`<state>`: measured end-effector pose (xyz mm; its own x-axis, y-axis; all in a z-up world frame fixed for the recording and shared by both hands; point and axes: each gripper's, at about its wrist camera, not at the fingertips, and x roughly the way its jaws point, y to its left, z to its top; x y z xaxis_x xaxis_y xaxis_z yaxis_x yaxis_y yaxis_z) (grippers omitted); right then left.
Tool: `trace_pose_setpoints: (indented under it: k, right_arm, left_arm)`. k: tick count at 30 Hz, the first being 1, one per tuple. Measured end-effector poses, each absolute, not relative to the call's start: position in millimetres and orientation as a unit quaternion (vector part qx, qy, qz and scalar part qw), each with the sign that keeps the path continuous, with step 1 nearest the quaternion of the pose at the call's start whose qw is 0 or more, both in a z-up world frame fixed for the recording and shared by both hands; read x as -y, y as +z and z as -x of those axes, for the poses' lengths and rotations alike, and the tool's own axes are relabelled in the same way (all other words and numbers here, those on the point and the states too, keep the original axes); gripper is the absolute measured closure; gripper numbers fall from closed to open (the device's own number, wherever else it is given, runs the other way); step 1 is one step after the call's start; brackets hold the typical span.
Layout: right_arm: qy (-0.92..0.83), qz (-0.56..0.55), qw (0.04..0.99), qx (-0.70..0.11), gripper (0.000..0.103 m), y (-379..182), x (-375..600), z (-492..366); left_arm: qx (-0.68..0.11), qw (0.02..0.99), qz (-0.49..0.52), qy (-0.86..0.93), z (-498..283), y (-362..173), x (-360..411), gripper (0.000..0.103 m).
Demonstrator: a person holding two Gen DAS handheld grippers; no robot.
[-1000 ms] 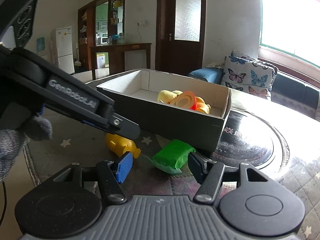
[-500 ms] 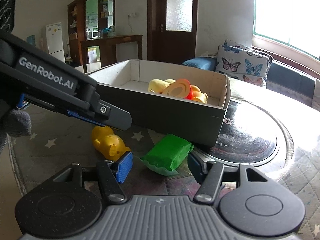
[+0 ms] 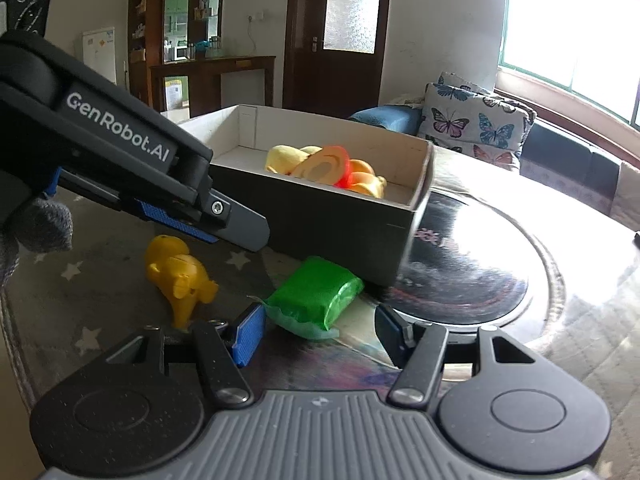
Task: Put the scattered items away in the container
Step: 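Close the left gripper on the green block, then lift the green block with the left gripper and carry it over the box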
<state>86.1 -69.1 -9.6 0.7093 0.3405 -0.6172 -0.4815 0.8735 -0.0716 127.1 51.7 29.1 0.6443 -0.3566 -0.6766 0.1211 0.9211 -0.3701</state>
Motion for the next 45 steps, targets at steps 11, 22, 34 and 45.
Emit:
trace_pose_setpoints:
  k: [11, 22, 34, 45]
  right_arm:
    - [0.240, 0.099, 0.917, -0.304, 0.041, 5.0, 82.2, -79.6]
    - [0.249, 0.109, 0.909, -0.316, 0.043, -6.3, 63.1, -103.2]
    - [0.258, 0.106, 0.905, -0.323, 0.055, -11.6, 66.6, -109.0]
    - [0.260, 0.102, 0.905, -0.321, 0.066, -6.2, 70.2, -109.0]
  left_arm:
    - [-0.420, 0.884, 0.165, -0.124, -146.7, 21.1, -42.7, 0.066]
    - [-0.426, 0.876, 0.190, -0.124, -159.0, 18.0, -39.8, 0.066]
    - [-0.443, 0.868, 0.191, -0.123, -173.3, 5.1, -32.0, 0.066]
    - [-0.447, 0.865, 0.198, -0.118, -167.7, 4.5, -35.1, 0.068]
